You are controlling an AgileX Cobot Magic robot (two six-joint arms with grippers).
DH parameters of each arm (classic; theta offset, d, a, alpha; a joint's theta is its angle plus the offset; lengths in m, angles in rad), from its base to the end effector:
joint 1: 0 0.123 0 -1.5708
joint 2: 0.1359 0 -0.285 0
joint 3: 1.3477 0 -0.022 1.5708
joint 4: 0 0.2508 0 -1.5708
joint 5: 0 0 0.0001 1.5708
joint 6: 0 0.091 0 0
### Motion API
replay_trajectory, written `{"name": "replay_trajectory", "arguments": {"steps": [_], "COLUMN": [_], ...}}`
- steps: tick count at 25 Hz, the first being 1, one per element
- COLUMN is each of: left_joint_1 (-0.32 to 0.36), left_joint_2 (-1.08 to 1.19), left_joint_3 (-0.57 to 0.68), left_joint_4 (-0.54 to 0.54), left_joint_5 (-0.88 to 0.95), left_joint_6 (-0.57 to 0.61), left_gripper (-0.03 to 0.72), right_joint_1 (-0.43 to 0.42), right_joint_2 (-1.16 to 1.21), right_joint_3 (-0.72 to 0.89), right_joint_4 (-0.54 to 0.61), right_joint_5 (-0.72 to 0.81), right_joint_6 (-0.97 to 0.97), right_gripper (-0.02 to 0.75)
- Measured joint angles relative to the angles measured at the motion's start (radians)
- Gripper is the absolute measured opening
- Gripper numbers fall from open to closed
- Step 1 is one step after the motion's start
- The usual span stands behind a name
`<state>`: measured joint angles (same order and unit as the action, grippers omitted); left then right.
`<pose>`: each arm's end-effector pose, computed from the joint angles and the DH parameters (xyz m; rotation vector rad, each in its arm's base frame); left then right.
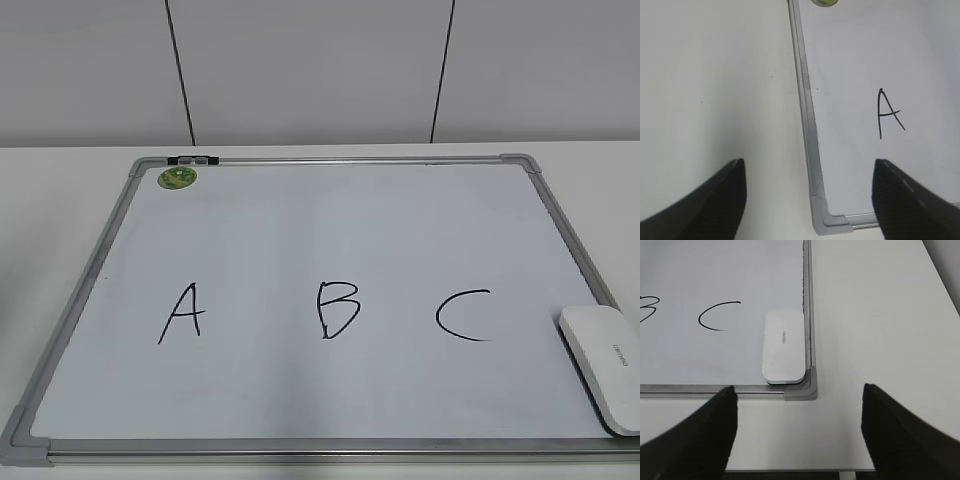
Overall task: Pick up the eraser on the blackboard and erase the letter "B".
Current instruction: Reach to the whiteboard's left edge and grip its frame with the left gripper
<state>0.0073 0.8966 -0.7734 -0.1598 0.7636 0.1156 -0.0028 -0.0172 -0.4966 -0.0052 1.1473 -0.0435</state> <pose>0.1688 -0.0088 0.3161 0.0444 2.3610 -0.1269 -0.0109 -0.0004 0.2694 -0.0425 2.1168 -0.0339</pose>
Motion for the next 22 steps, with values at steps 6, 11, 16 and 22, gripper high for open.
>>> {"name": "replay_trajectory", "arguments": {"steps": [6, 11, 16, 22], "left_joint_1": [0.0, -0.006, -0.008, -0.008], "left_joint_2": [0.307, 0.522, 0.678, 0.827], "left_joint_3": [-0.14, -0.251, -0.322, -0.36], "left_joint_4": [-0.005, -0.006, -0.007, -0.01], "left_joint_5": [-0.009, -0.017, -0.028, -0.051], "left_joint_6": [0.0, 0.0, 0.0, 0.0], "left_gripper": [0.589, 0.589, 0.588, 0.588], "right_joint_1": [0.0, 0.0, 0.0, 0.0], "right_joint_2": [0.0, 0.0, 0.0, 0.0], "right_joint_3": [0.0, 0.0, 0.0, 0.0], "right_joint_4": [0.0, 0.0, 0.0, -0.002], "right_joint_5": [0.0, 0.0, 0.0, 0.0], "right_joint_6": [0.0, 0.0, 0.0, 0.0], "right_gripper": [0.573, 0.577, 0.574, 0.575]}}
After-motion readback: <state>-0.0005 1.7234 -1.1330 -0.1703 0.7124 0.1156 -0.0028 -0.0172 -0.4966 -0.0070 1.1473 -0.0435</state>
